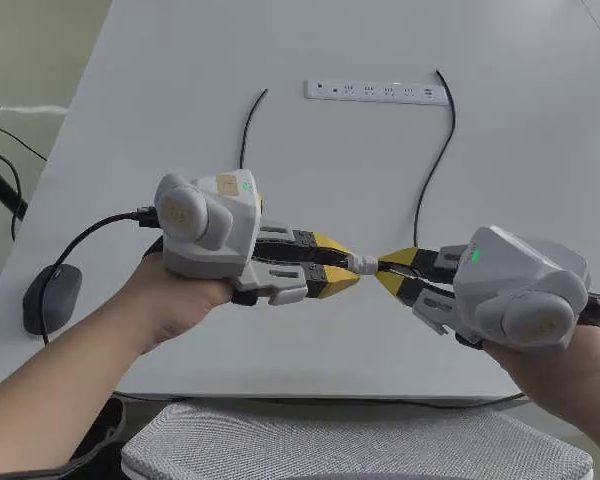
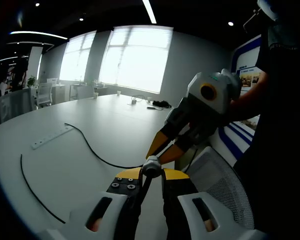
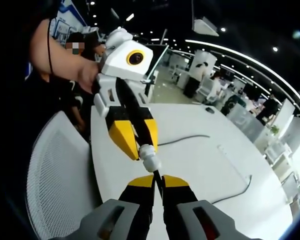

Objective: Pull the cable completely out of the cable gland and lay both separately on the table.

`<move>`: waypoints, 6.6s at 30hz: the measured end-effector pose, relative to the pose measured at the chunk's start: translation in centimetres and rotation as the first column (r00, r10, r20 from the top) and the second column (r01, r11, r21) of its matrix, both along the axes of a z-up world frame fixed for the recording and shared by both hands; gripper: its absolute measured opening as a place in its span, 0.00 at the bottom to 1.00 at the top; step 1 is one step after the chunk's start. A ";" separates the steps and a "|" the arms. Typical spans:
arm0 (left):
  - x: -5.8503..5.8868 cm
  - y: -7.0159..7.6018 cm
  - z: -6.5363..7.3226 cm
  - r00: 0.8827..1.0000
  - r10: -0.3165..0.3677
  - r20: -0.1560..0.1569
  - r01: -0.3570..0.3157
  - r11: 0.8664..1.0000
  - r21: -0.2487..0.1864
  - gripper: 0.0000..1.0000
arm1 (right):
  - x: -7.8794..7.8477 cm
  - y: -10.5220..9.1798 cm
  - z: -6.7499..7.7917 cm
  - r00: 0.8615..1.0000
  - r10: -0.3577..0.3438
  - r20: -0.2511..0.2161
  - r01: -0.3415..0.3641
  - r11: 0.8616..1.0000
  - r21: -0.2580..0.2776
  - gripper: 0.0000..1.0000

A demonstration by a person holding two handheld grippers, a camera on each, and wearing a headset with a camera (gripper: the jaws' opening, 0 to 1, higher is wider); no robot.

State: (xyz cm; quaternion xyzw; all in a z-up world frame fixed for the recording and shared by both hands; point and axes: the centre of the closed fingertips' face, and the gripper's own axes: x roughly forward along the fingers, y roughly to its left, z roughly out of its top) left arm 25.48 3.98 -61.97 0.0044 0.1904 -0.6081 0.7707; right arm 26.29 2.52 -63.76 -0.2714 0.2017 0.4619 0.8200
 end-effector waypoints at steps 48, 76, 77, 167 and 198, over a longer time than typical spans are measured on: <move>-0.1 -0.4 0.3 0.998 0.043 -0.040 -0.044 0.999 -0.029 0.15 | 2.0 -8.1 -6.2 0.898 -0.398 -0.187 0.410 0.912 0.029 0.00; 0.6 0.0 0.1 0.999 0.044 -0.005 -0.043 0.999 0.015 0.15 | 0.6 -6.6 -3.9 0.959 -0.268 -0.092 0.268 0.963 -0.009 0.10; 0.6 0.0 0.0 0.999 0.043 -0.004 -0.043 0.999 0.018 0.15 | 0.7 -6.1 -3.2 0.969 -0.240 -0.056 0.239 0.971 -0.018 0.09; -0.6 -1.4 -1.0 0.999 0.032 -0.024 -0.030 0.998 0.062 0.15 | 0.9 -8.3 -6.7 0.925 -0.363 -0.113 0.349 0.929 -0.126 0.00; -0.3 -1.1 -1.0 0.999 0.045 -0.025 -0.043 0.997 0.063 0.15 | -0.2 -10.1 -7.4 0.886 -0.434 -0.163 0.423 0.901 -0.100 0.01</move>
